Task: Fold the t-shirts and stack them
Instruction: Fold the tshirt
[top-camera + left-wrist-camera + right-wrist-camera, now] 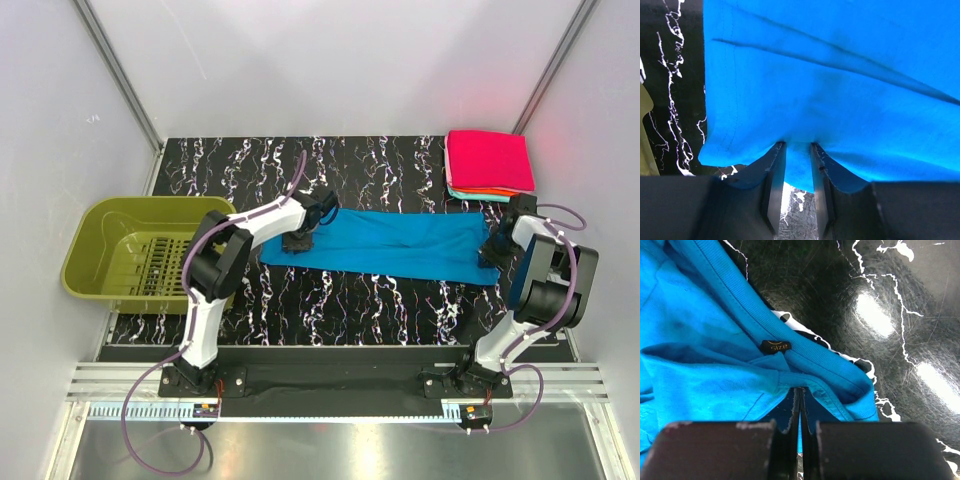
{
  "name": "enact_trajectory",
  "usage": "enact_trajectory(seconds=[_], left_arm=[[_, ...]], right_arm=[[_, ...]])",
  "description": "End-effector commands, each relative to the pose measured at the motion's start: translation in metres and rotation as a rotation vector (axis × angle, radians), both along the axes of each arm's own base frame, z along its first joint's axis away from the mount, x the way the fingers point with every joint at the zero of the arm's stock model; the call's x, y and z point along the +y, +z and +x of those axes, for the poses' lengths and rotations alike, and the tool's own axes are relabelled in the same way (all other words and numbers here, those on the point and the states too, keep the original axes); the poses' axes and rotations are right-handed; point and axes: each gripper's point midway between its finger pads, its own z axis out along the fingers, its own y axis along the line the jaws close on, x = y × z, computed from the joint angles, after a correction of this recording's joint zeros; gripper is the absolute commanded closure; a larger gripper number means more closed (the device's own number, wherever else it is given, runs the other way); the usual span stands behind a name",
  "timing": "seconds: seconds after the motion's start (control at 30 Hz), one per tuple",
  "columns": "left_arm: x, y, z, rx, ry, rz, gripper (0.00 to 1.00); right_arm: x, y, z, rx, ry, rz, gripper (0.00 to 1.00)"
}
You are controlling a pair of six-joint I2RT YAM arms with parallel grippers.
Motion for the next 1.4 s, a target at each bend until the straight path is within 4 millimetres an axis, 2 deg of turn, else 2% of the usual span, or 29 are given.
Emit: enact_trajectory(seconds=[0.0, 0.17, 0.3, 0.33, 0.4, 0.5, 0.57, 0.63, 0.67, 0.73, 0.77, 0.8, 0.83, 0.87, 0.9, 1.07, 1.2, 1.23, 1.37], left_arm=[[0.008, -0.007, -0.014, 0.021, 0.0, 0.04, 0.68], [0.0, 0.017, -0.021, -0.007, -0.023, -0.019, 0.67], [-0.02, 0.056, -0.019, -0.05, -0.083, -0.142, 0.62], [-0.031, 0.064, -0.019, -0.042, -0.115, -0.19, 0.63], [-0.039, 0.072, -0.015, -0.04, -0.163, -0.216, 0.65], [-0.042, 0.075, -0.013, -0.035, -0.198, -0.224, 0.66], [-0.044, 0.071, -0.009, -0.023, -0.244, -0.207, 0.7], [-0.05, 0.076, 0.002, -0.041, -0.28, -0.195, 0.81], [-0.049, 0.068, 0.006, -0.028, -0.298, -0.167, 0.84], [-0.048, 0.069, 0.014, -0.02, -0.309, -0.125, 0.94], [-0.042, 0.06, 0.014, 0.005, -0.299, -0.077, 0.99], [-0.024, 0.061, 0.016, -0.001, -0.27, 0.011, 1.0], [-0.017, 0.06, 0.016, -0.008, -0.257, 0.045, 0.99], [-0.009, 0.06, 0.018, -0.016, -0.237, 0.061, 0.94], [-0.002, 0.058, 0.018, -0.014, -0.223, 0.081, 0.93], [0.017, 0.056, 0.031, 0.003, -0.154, 0.042, 0.83], [0.004, 0.052, 0.036, 0.034, -0.291, -0.013, 0.8], [0.003, 0.05, 0.035, 0.048, -0.355, -0.012, 0.76], [-0.001, 0.05, 0.042, 0.033, -0.429, -0.077, 0.75]], right_arm=[[-0.014, -0.014, -0.013, 0.061, -0.02, -0.042, 0.99], [-0.019, -0.001, -0.008, 0.026, -0.024, -0.066, 0.98], [-0.025, 0.001, -0.01, 0.043, -0.026, -0.094, 0.98], [-0.027, 0.001, -0.012, 0.048, -0.031, -0.1, 0.98], [-0.033, 0.001, -0.013, 0.06, -0.031, -0.123, 0.98], [-0.041, 0.008, -0.012, 0.054, -0.047, -0.136, 0.98], [-0.042, 0.019, -0.008, 0.03, -0.057, -0.132, 0.96], [-0.04, 0.035, 0.002, -0.026, -0.058, -0.119, 0.93], [-0.034, 0.041, 0.005, -0.048, -0.062, -0.085, 0.92], [-0.03, 0.061, 0.017, -0.121, -0.058, -0.068, 0.85], [-0.025, 0.068, 0.021, -0.149, -0.047, -0.041, 0.85], [-0.022, 0.075, 0.024, -0.17, -0.04, -0.034, 0.85], [-0.02, 0.089, 0.029, -0.216, -0.03, -0.026, 0.85], [-0.015, 0.094, 0.033, -0.243, -0.018, -0.003, 0.85], [-0.013, 0.1, 0.035, -0.263, -0.013, 0.001, 0.85], [-0.001, 0.12, 0.045, -0.348, 0.026, 0.03, 0.86], [0.005, 0.122, 0.048, -0.363, 0.057, 0.046, 0.86], [0.006, 0.123, 0.047, -0.366, 0.063, 0.049, 0.87], [0.013, 0.123, 0.048, -0.387, 0.082, 0.079, 0.86]])
